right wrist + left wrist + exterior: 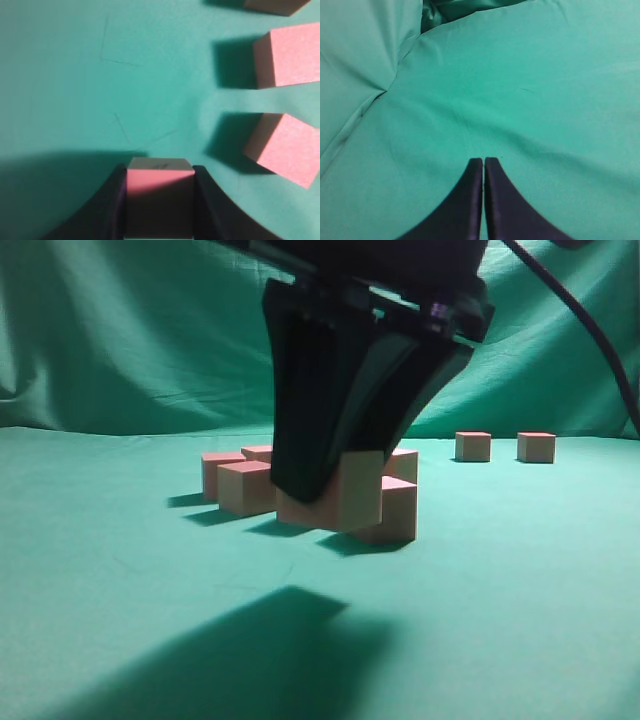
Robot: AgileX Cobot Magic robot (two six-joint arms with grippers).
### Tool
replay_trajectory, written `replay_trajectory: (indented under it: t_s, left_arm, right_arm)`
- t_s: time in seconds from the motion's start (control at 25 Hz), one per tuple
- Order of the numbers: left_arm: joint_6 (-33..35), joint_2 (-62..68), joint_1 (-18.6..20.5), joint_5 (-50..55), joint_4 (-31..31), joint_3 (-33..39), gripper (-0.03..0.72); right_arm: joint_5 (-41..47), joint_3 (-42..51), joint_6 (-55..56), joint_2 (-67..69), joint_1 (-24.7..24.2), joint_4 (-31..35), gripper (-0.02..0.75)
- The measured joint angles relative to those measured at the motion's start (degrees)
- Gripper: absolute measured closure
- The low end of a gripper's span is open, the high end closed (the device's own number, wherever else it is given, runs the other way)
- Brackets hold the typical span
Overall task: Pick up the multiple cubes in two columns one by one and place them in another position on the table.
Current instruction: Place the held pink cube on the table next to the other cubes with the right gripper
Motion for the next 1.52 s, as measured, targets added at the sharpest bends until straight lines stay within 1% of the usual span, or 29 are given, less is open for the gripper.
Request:
replay_trajectory:
  t_s: [0.2,0.32,0.6,0.84,1.24,1.28,1.32,1.44,1.52]
  left_arm:
    - [0.0,0.0,0.0,0.0,0.0,0.0,0.688]
    - [0.0,0.0,0.0,0.0,0.0,0.0,0.688]
    - [0.0,0.0,0.0,0.0,0.0,0.0,0.688]
    - [0.0,0.0,0.0,0.0,0.0,0.0,0.688]
    - [0.0,0.0,0.0,0.0,0.0,0.0,0.688]
    - [0.0,0.0,0.0,0.0,0.0,0.0,0.688]
    - [0.0,0.0,0.0,0.0,0.0,0.0,0.688]
    - [0.0,0.0,0.0,0.0,0.0,0.0,0.688]
    - [0.0,0.0,0.0,0.0,0.0,0.0,0.688]
  right_arm:
    - [-0.15,0.0,9.32,1.12,0.0,-8.4,0.489]
    - [-0.28,0.0,11.77,1.12,0.0,-11.45,0.489]
    - [-0.49,0.0,12.34,2.71,0.0,-12.08,0.489]
    - [-2.53,0.04,12.48,3.51,0.0,-12.08,0.489]
    - [-1.59,0.04,12.62,4.34,0.0,-12.08,0.489]
    - [-0.88,0.04,12.62,4.37,0.0,-12.08,0.424]
    - [-0.1,0.04,12.78,4.47,0.0,-12.08,0.386]
    - [3.38,-1.65,13.6,4.47,0.0,-12.08,0.227]
    - [7.14,-4.25,13.84,4.47,0.0,-12.08,0.157]
